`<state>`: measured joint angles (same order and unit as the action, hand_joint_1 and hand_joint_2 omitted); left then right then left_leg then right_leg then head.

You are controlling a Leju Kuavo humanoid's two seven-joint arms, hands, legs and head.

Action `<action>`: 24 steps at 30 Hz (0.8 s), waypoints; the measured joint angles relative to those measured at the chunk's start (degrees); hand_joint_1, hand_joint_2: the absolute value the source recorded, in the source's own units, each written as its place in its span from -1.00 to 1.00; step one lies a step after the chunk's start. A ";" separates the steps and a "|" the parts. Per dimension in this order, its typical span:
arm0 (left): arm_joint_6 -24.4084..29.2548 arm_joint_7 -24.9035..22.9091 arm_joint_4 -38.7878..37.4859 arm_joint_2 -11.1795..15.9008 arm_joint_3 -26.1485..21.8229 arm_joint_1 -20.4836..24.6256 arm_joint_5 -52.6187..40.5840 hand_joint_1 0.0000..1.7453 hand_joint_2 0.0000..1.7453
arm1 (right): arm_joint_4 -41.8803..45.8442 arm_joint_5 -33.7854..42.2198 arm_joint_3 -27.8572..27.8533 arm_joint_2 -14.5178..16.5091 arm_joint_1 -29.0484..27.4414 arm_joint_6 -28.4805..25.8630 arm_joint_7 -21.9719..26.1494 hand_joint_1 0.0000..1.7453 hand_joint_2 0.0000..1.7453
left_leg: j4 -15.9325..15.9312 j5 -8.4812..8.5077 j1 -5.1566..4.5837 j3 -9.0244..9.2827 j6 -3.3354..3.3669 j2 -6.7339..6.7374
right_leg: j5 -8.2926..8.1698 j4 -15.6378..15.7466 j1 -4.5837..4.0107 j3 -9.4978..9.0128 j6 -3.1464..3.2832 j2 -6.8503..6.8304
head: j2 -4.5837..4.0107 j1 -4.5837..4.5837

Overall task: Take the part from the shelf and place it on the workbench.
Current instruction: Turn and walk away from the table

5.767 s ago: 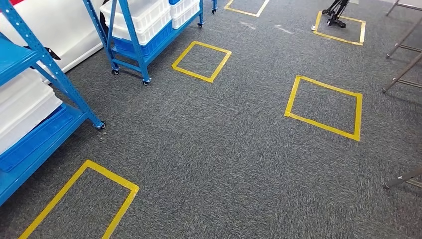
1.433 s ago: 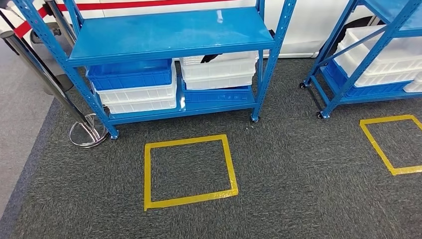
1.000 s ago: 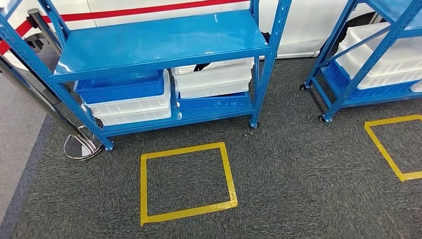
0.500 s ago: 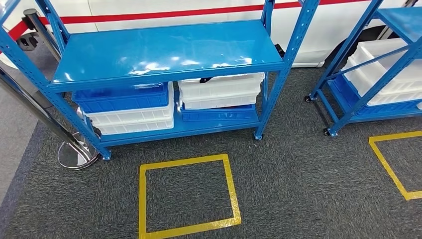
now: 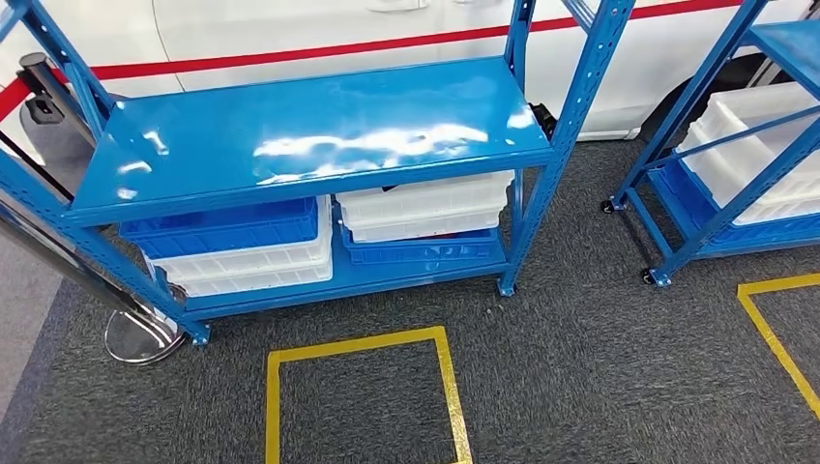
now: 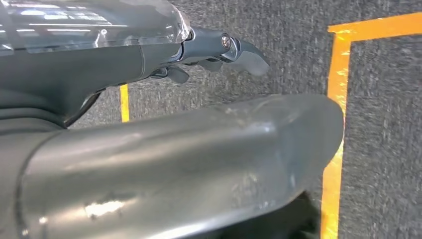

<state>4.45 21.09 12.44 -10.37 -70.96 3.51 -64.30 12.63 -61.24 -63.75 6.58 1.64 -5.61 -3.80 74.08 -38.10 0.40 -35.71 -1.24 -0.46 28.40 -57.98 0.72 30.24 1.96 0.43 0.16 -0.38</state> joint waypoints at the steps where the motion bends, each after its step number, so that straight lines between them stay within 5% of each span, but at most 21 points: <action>1: 0.02 0.00 0.00 0.00 -0.02 -0.09 -0.01 -1.00 -1.00 | 0.00 -0.02 -0.07 0.01 -0.02 0.01 0.00 -1.00 -1.00 | -0.96 -0.99 0.15 -0.89 -0.14 0.05 | 0.82 0.02 0.05 -1.11 -0.13 0.09 | 0.00 0.01; 2: 0.04 0.00 0.00 0.00 -0.04 -0.17 -0.02 -1.00 -1.00 | 0.00 -0.03 -0.13 0.01 -0.03 0.02 0.00 -1.00 -1.00 | -3.27 0.09 0.25 -1.21 -0.13 0.09 | 1.65 0.03 0.09 -2.23 -0.29 0.15 | 0.00 -0.01; 5: 0.12 -0.04 0.00 0.01 -0.17 -0.52 -0.05 -1.00 -1.00 | -0.02 -0.07 -0.22 0.02 -0.08 0.05 0.00 -1.00 -1.00 | -11.68 11.08 0.08 -1.66 0.65 0.24 | 4.18 -0.18 0.02 -4.63 -1.10 0.25 | 0.00 -0.09; 7: 0.14 -0.13 0.00 0.01 -0.24 -0.53 -0.07 -1.00 -1.00 | -0.04 -0.15 -0.25 0.01 0.10 0.06 -0.03 -1.00 -1.00 | -13.41 14.27 -0.25 -1.55 1.51 0.25 | 5.10 -0.25 -0.03 -5.67 -1.98 0.37 | -0.01 -0.10; 9: 0.15 -0.17 0.00 0.00 -0.27 -0.30 -0.07 -1.00 -1.00 | -0.03 -0.23 -0.25 -0.01 0.33 0.04 -0.07 -1.00 -1.00 | -14.00 13.87 -0.22 -0.27 2.40 0.11 | 4.69 -1.30 0.07 -5.87 -2.84 0.35 | -0.01 -0.02; 11: 0.16 -0.17 0.00 0.01 -0.30 -0.07 -0.07 -1.00 -1.00 | -0.02 -0.26 -0.25 -0.02 0.57 0.04 -0.07 -1.00 -1.00 | -14.95 13.50 -0.05 1.21 3.18 0.05 | 4.41 -6.27 0.15 -3.15 -3.33 0.21 | 0.00 0.18; 14: 0.18 -0.19 0.00 0.02 -0.32 0.06 -0.07 -1.00 -1.00 | -0.03 -0.36 -0.25 -0.01 0.64 0.06 -0.08 -1.00 -1.00 | -15.49 12.24 -0.03 2.87 3.75 0.04 | 8.65 -15.12 0.18 3.93 -3.56 0.10 | -0.01 0.30; 16: 0.17 -0.21 0.00 -0.01 -0.37 -0.02 -0.07 -1.00 -1.00 | -0.04 -0.42 -0.26 -0.01 0.46 0.05 -0.11 -1.00 -1.00 | -15.49 11.10 -0.06 4.29 3.74 -0.11 | 10.56 -15.61 0.18 6.50 -3.75 0.04 | -0.01 0.32; 17: 0.18 -0.23 0.00 -0.02 -0.41 -0.07 -0.08 -1.00 -1.00 | -0.04 -0.43 -0.26 -0.01 0.35 0.05 -0.13 -1.00 -1.00 | -15.49 10.46 -0.07 5.19 3.65 -0.17 | 9.41 -13.59 0.17 6.74 -3.74 0.00 | -0.01 0.32; 21: 0.66 -0.39 0.00 -0.14 -0.53 -0.02 -0.29 -1.00 -1.00 | -0.04 -0.66 -0.34 -0.11 0.03 0.04 -0.11 -1.00 -1.00 | -15.24 8.10 -0.36 7.56 2.59 -0.31 | -1.82 -2.94 -0.31 5.85 -2.39 -0.07 | -0.01 0.44; 24: 1.01 -0.53 0.00 -0.14 -0.56 0.14 -0.57 -1.00 -1.00 | -0.04 -0.84 -0.38 -0.11 0.13 0.06 -0.03 -1.00 -1.00 | -14.94 7.38 -0.48 8.39 1.64 -0.40 | -2.78 -1.88 -0.22 5.10 -1.43 0.00 | -0.01 0.44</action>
<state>5.45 20.56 12.44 -10.50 -71.52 3.65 -64.87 12.59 -62.08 -64.13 6.47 1.78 -5.55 -3.84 59.15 -30.72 -0.08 -27.31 0.40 -0.86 25.61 -59.86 0.50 35.34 0.52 0.43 0.16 0.06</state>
